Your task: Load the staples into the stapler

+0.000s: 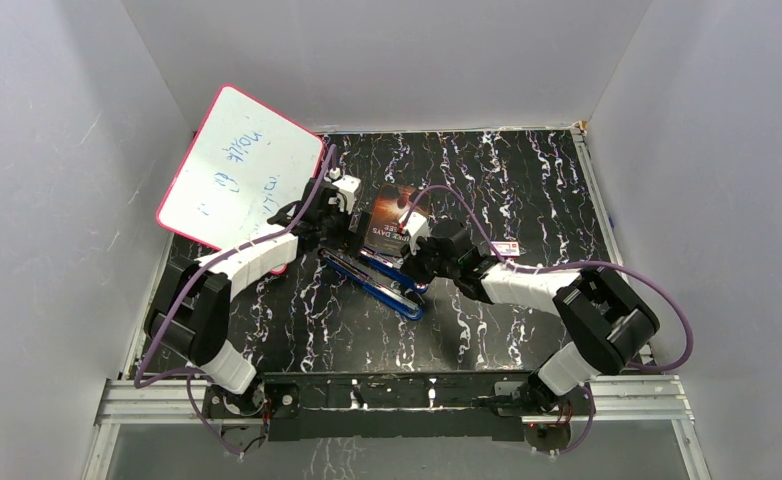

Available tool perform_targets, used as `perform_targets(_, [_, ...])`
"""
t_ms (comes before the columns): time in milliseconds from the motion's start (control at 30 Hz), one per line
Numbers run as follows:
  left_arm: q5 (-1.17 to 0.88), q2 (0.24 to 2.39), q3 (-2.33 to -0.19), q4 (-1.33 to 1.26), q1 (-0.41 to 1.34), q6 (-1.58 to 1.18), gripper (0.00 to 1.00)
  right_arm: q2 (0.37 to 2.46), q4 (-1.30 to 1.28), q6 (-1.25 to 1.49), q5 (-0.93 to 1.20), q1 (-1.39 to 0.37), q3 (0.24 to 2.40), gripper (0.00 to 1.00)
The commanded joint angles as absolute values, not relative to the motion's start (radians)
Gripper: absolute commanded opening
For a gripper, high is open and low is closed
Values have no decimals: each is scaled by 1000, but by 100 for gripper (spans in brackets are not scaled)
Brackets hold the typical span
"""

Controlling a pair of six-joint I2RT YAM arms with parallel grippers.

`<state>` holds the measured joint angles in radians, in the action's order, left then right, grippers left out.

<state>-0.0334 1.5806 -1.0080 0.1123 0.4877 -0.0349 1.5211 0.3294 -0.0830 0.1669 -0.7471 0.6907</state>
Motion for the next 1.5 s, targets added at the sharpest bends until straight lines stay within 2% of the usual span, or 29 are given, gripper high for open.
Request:
perform_targets(0, [-38, 1567, -1020, 112, 492, -24, 98, 1527, 330, -80, 158, -745, 739, 0])
perform_targets(700, [-39, 1564, -1020, 112, 492, -24, 98, 1528, 277, -73, 121, -744, 762, 0])
perform_targets(967, [-40, 1563, -1020, 112, 492, -23, 98, 1492, 334, -70, 174, -745, 748, 0])
perform_targets(1467, [-41, 1563, -1021, 109, 492, -25, 98, 1487, 332, -58, 148, -746, 741, 0])
